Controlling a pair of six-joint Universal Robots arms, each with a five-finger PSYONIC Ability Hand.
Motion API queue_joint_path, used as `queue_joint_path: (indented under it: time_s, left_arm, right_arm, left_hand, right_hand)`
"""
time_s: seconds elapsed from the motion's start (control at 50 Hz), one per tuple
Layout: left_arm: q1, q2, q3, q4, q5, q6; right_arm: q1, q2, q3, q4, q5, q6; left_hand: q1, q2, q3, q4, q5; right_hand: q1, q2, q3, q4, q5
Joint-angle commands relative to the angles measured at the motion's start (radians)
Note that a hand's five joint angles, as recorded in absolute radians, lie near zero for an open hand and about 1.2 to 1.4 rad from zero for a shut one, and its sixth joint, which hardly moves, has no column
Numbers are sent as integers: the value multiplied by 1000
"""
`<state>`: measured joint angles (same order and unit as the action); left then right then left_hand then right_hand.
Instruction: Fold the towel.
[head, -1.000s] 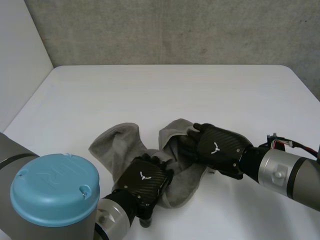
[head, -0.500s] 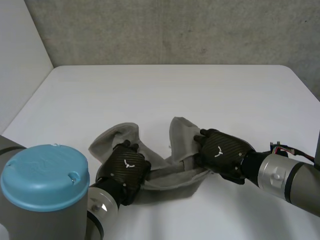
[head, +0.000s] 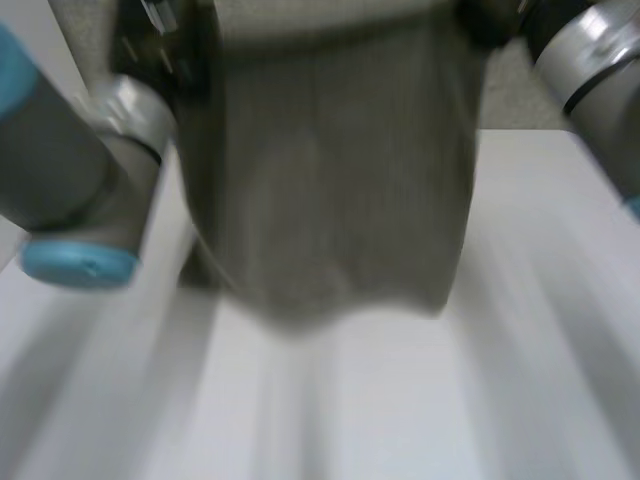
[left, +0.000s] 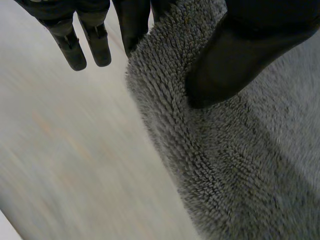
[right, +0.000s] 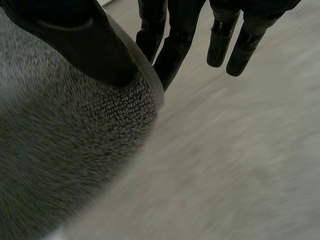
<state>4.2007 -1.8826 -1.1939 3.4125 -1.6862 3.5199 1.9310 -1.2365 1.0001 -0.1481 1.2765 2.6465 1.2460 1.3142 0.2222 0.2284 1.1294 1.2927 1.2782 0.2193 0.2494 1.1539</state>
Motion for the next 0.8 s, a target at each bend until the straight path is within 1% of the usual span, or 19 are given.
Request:
queue_joint_path:
  time_s: [0.02, 0.04, 0.08, 0.1, 0.14, 0.16, 0.18, 0.2, 0.24, 0.26, 0.3, 0.32, 0.36, 0.42, 0.52, 0.64, 0.74, 0.78, 0.8]
  left_arm:
    - [9, 318, -134, 160, 223, -165]
    - [9, 318, -135, 160, 224, -165]
    - [15, 358, -244, 131, 337, -162]
    - [15, 358, -245, 131, 338, -162]
    - [25, 362, -358, 81, 355, -157]
    - [25, 362, -358, 80, 355, -157]
    - [51, 358, -425, 55, 356, -156]
    - [52, 358, -426, 54, 356, -156]
    - [119, 333, -557, 15, 359, -151]
    - [119, 333, -558, 14, 359, -151]
    - [148, 260, -654, 1, 362, -142]
    - [148, 260, -655, 1, 362, -142]
    - [157, 221, -687, 1, 364, -137]
    - [162, 152, -724, -1, 356, -125]
    - [147, 24, -722, -5, 349, -118]
    - [133, -16, -701, -6, 349, -118]
    - [131, -20, -688, -4, 349, -119]
    - [130, -10, -687, -4, 349, -121]
    - [130, -10, -687, -4, 349, -121]
  right_arm:
    - [-23, -231, 231, -179, -138, 309]
    - [-23, -232, 232, -179, -138, 309]
    - [-47, -251, 336, -162, -221, 305]
    - [-47, -251, 336, -162, -221, 305]
    - [-64, -258, 437, -125, -284, 264]
    - [-64, -258, 437, -125, -284, 263]
    - [-69, -252, 490, -117, -302, 230]
    - [-69, -251, 491, -117, -302, 230]
    - [-83, -241, 601, -111, -328, 147]
    - [-83, -241, 601, -111, -329, 147]
    - [-92, -213, 699, -107, -338, 49]
    - [-92, -213, 700, -107, -338, 49]
    - [-93, -161, 774, -107, -341, -37]
    - [-86, -129, 801, -107, -336, -71]
    - [-75, -22, 841, -70, -324, -143]
    - [-75, -8, 841, -34, -321, -148]
    - [-72, -15, 844, -28, -283, -138]
    - [-64, -15, 845, -28, -238, -132]
    - [-64, -15, 845, -28, -238, -132]
  left_hand:
    - [150, 82, -48, -54, 92]
    - [150, 82, -48, -54, 92]
    - [150, 82, -48, -54, 92]
    - [150, 82, -48, -54, 92]
    - [150, 82, -48, -54, 92]
    - [150, 82, -48, -54, 92]
    - [150, 82, -48, -54, 92]
    - [150, 82, -48, -54, 92]
    - [150, 82, -48, -54, 92]
    - [150, 82, -48, -54, 92]
    - [150, 82, -48, -54, 92]
    - [150, 82, -48, -54, 92]
    - [150, 82, -48, -54, 92]
    - [150, 82, -48, -54, 92]
    - [150, 82, -48, -54, 92]
    - [150, 82, -48, -54, 92]
    - [150, 82, -48, -54, 92]
    - [-97, -166, -48, -54, -155]
    - [-99, -167, -48, -54, -157]
  right_hand:
    - [78, 93, -45, -75, 42]
    - [78, 93, -45, -75, 42]
    - [78, 93, -45, -75, 42]
    - [78, 93, -45, -75, 42]
    - [78, 93, -45, -75, 42]
    - [78, 93, -45, -75, 42]
    - [78, 93, -45, -75, 42]
    - [78, 93, -45, -75, 42]
    - [75, 90, -45, -75, 40]
    - [75, 90, -45, -75, 40]
    - [75, 90, -45, -75, 40]
    - [75, 90, -45, -75, 40]
    - [69, 84, -45, -75, 34]
    - [66, 81, -45, -75, 31]
    - [63, 78, -45, -75, 28]
    - [63, 78, -45, -75, 28]
    - [66, 81, -45, -75, 31]
    - [52, 66, -45, -75, 16]
    - [52, 66, -45, -75, 16]
